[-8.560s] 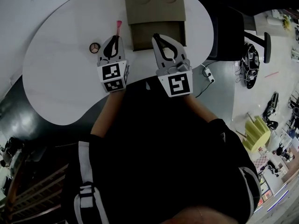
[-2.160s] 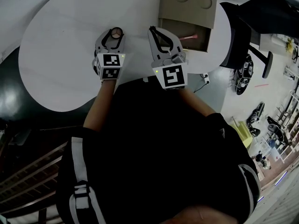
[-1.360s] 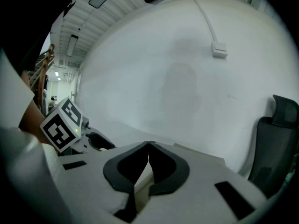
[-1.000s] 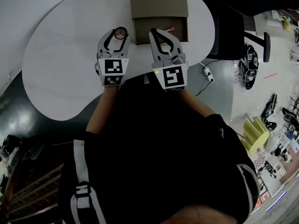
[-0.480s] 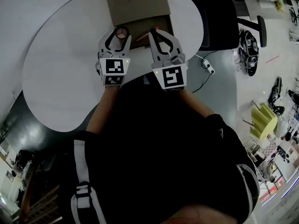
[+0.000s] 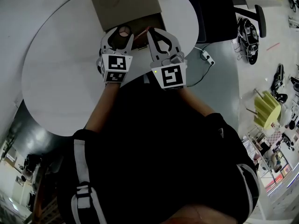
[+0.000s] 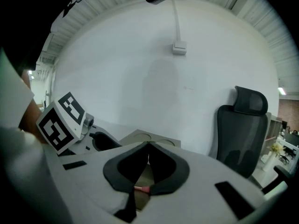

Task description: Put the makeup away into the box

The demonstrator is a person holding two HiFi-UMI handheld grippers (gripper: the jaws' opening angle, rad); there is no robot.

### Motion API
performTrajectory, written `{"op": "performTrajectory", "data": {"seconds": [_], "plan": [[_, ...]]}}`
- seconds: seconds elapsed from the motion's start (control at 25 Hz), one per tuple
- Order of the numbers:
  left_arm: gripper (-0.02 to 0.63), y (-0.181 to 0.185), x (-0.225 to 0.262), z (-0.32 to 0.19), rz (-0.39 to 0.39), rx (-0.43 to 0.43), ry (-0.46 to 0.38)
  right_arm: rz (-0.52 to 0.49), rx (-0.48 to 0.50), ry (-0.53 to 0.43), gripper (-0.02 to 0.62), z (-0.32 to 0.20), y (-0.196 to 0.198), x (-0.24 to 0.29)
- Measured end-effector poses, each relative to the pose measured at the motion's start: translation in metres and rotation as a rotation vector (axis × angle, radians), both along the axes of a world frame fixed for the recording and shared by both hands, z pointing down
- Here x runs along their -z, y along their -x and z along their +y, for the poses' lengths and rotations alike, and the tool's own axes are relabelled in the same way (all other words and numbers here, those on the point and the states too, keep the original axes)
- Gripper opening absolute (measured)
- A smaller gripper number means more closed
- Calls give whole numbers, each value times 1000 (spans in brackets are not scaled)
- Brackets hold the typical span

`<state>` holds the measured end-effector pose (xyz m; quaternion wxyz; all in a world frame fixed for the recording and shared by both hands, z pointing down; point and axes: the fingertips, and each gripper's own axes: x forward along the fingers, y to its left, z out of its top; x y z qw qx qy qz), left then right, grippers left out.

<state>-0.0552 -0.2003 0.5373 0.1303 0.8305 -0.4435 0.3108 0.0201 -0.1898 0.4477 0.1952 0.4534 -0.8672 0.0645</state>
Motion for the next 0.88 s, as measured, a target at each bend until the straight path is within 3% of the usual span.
{"op": "performTrajectory", "data": {"seconds": [0.44, 0.64, 0.88], "plan": [[215, 2, -35, 8, -89, -18, 174, -1, -14, 16, 22, -6, -4, -3], [216, 3, -40, 8, -110, -13, 199, -4, -8, 17, 23, -5, -3, -4], [247, 2, -37, 9, -80, 14, 190, -8, -3, 1, 23, -2, -8, 0]]}}
